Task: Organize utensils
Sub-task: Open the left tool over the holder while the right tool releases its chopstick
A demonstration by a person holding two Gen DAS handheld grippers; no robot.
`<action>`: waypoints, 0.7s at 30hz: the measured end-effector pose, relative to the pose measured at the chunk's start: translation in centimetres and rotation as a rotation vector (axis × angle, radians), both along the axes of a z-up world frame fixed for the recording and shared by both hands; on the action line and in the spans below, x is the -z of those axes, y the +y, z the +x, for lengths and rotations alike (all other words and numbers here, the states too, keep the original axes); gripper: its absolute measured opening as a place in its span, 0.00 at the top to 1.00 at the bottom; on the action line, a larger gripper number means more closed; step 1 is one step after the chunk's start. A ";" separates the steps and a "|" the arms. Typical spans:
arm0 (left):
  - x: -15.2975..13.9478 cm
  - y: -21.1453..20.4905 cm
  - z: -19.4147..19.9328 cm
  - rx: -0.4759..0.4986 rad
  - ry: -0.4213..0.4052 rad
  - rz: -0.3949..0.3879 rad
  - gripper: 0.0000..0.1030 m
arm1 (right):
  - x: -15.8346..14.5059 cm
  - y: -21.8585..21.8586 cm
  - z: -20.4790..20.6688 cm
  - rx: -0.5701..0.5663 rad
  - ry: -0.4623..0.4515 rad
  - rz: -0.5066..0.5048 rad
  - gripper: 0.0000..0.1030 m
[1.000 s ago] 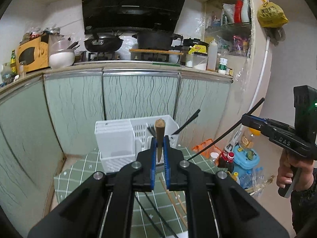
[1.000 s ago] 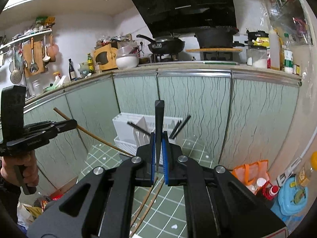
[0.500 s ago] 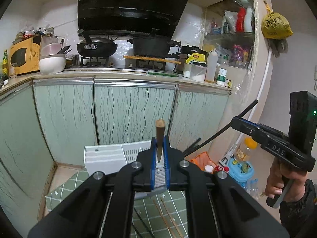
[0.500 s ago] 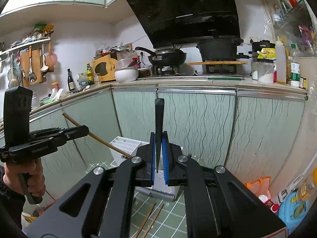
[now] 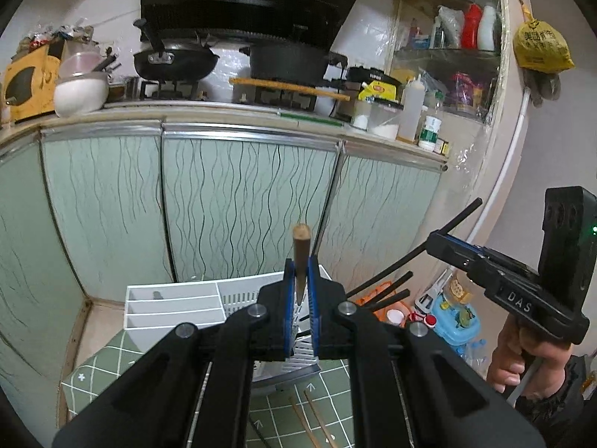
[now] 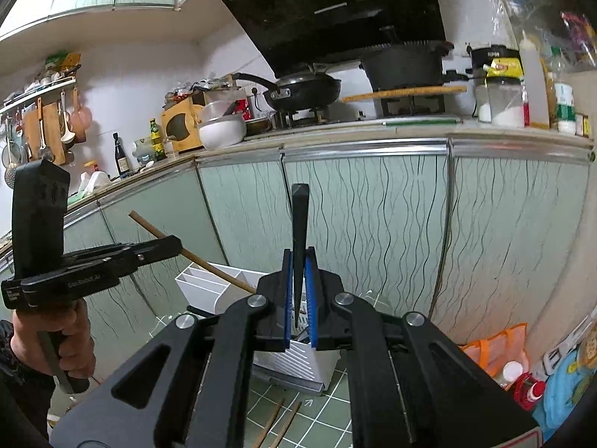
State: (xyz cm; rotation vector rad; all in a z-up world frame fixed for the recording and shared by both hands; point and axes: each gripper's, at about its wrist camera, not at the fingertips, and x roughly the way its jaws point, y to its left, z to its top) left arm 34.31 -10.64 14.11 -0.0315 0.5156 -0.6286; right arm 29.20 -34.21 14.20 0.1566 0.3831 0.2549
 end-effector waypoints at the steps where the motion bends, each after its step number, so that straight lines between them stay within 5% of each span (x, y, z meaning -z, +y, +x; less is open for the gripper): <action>1: 0.4 -0.4 0.3 0.004 0.007 0.003 0.92 | 0.4 0.0 0.4 -0.004 0.006 0.007 0.94; 4: 1.2 -1.1 1.1 0.026 0.024 0.004 0.92 | 1.6 0.1 1.7 -0.032 0.033 0.033 0.94; 5: 1.5 -1.3 1.2 0.029 0.029 0.010 0.89 | 2.1 0.1 2.1 -0.035 0.046 0.039 0.85; 6: 1.7 -1.5 1.4 0.026 0.032 0.018 0.68 | 2.6 0.1 2.6 -0.020 0.060 0.035 0.73; 7: 2.0 -1.5 1.4 0.016 0.031 0.030 0.51 | 2.9 0.0 2.8 -0.008 0.065 0.028 0.46; 8: 2.1 -1.5 1.2 0.004 0.012 0.044 0.19 | 3.2 0.0 2.8 -0.007 0.064 0.028 0.37; 9: 2.1 -1.5 0.9 -0.010 -0.015 0.056 0.07 | 3.4 -0.2 2.7 -0.005 0.060 0.026 0.29; 14: 2.3 -0.9 -0.3 -0.042 -0.070 0.120 0.07 | 4.1 -0.4 1.8 0.023 0.071 -0.024 0.10; 21: 2.5 0.4 -2.3 -0.063 -0.067 0.111 0.07 | 4.2 -0.7 -0.7 0.065 0.084 -0.112 0.08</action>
